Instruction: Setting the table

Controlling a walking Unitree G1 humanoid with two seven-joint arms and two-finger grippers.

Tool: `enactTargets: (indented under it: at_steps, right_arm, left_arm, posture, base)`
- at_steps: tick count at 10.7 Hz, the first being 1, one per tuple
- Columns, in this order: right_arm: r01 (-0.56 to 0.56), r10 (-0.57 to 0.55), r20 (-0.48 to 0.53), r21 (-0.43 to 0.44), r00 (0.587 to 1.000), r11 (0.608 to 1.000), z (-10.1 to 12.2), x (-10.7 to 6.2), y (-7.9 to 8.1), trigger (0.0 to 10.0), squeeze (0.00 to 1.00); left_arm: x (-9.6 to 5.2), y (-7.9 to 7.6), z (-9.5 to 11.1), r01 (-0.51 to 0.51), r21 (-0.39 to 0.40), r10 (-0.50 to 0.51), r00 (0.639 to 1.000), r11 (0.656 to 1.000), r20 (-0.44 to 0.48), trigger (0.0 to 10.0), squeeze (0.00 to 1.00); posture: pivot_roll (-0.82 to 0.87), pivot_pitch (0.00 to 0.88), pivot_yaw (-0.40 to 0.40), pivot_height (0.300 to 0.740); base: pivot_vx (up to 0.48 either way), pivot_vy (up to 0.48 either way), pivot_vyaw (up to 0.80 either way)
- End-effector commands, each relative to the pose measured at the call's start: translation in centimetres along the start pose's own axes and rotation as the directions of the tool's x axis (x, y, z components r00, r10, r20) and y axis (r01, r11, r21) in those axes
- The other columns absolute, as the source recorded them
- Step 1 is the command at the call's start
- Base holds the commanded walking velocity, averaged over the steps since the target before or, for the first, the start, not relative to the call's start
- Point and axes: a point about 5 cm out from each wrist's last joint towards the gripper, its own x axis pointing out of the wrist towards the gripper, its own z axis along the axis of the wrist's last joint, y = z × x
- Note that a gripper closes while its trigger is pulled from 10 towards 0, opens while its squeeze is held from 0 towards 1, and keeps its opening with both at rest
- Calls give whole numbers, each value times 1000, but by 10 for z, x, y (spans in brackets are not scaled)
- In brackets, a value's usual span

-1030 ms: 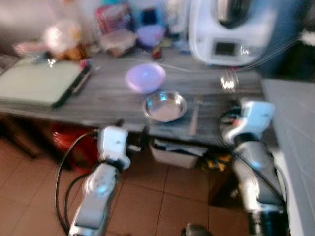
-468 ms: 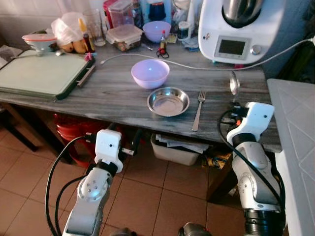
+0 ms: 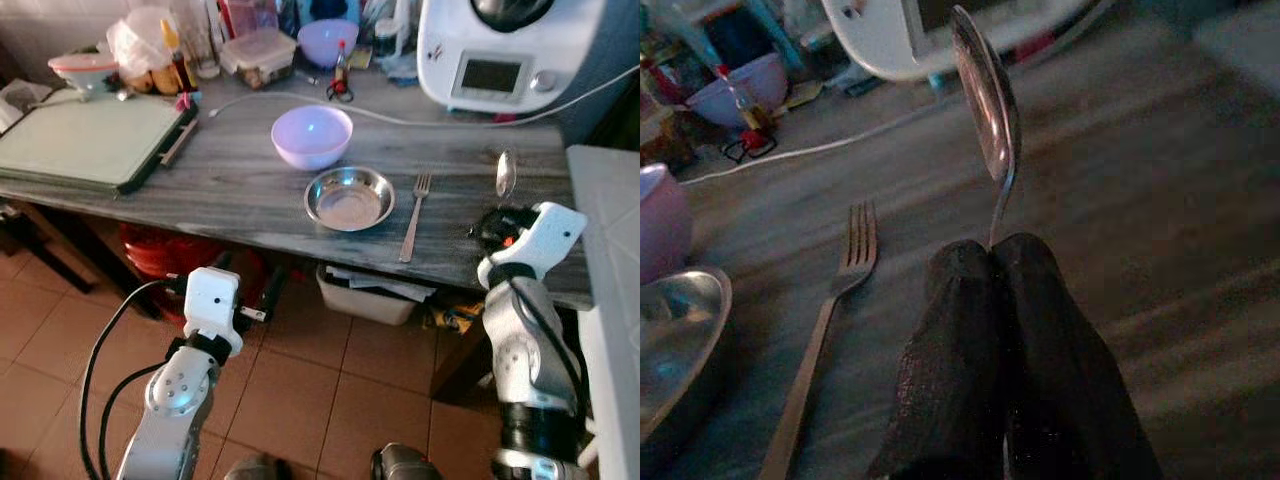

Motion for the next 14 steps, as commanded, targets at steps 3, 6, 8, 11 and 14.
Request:
enactTargets:
  at_steps: [3, 6, 8, 11, 14]
  right_arm:
    - [-5, 21, -101, 157, 995, 988, -13, 4, 8, 10000, 0]
    - [-65, 101, -143, 237, 985, 969, -16, 8, 18, 10000, 0]
    - [-113, 168, -190, 270, 967, 956, -16, 14, 20, 10000, 0]
    - [-41, 112, -252, 271, 961, 962, -16, 19, 5, 10000, 0]
    - [0, 72, -314, 224, 947, 975, -20, 16, -12, 10000, 0]
  left_arm:
    - [-5, 6, 2, 0, 14, 0, 1000, 1000, -20, 10000, 0]
    - [-5, 7, 3, 1, 17, 0, 1000, 1000, -30, 10000, 0]
    - [-4, 8, 3, 1, 17, -1, 999, 1000, -36, 10000, 0]
    - [-4, 9, 3, 1, 16, 0, 999, 1000, -40, 10000, 0]
    - [-3, 8, 3, 8, 15, -7, 999, 1000, -43, 10000, 0]
  posture:
    - [2, 141, 120, 740]
    - [6, 143, 125, 740]
    - [10, 145, 125, 740]
    - [10, 144, 126, 740]
    - [6, 144, 128, 740]
  base:
    - [0, 0, 0]
    - [0, 0, 0]
    - [0, 0, 0]
    - [0, 0, 0]
    - [0, 0, 0]
